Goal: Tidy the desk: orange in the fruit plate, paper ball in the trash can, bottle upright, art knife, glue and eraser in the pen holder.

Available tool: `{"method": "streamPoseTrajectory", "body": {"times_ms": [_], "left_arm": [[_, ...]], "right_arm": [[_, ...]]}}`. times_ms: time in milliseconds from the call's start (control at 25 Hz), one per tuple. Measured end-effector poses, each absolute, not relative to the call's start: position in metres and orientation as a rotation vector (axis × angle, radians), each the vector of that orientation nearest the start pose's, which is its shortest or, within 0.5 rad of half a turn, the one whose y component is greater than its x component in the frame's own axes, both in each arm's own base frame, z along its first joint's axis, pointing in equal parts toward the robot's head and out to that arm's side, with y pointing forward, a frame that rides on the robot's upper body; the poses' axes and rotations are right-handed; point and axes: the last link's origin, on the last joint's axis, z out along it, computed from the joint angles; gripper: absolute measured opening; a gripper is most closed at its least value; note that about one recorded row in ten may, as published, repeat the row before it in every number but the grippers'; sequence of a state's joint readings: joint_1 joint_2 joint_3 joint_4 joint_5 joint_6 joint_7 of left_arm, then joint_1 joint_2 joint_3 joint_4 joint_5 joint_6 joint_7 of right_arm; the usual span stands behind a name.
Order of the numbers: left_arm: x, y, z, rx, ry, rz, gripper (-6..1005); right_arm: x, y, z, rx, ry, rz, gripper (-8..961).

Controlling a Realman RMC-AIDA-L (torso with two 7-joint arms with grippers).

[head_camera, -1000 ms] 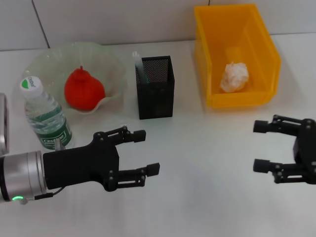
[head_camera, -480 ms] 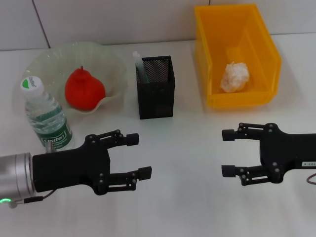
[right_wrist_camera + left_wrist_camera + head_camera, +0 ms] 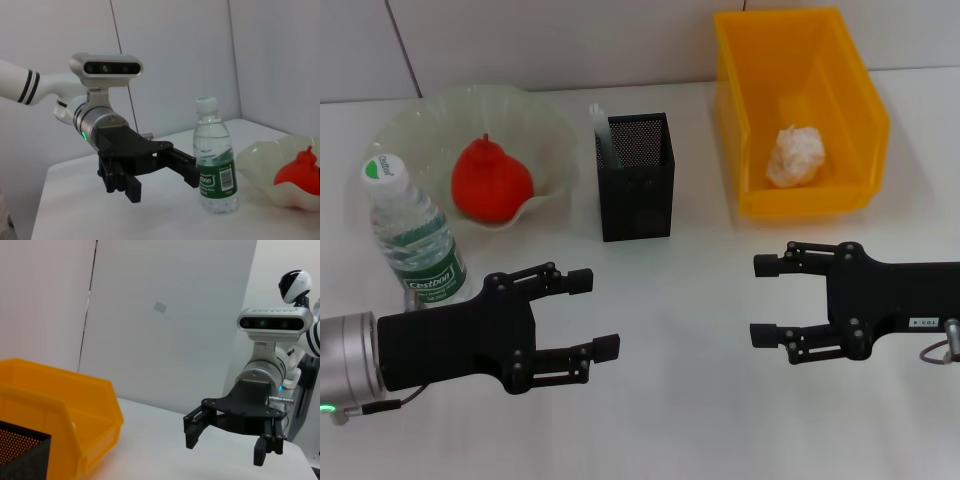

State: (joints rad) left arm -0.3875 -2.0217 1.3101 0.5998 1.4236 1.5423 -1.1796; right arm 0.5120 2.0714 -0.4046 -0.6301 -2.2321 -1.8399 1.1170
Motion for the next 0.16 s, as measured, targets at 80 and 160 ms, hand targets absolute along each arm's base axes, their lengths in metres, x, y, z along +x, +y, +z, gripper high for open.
{"method": "streamPoseTrajectory", "body": {"times_ms": [80, 160], "left_arm": [[-0.2455, 0.284, -0.0347, -2.85, -0.404, -0.938, 822], [-0.2456, 0.2841, -0.0351, -2.847, -0.406, -0.938, 822]], "right_arm": [[0.2793, 0.2875, 0.0151, -2.822, 0.381, 0.795, 833], [0.2797, 0.2877, 0.0148, -2.818, 0.383, 0.793, 833]]}}
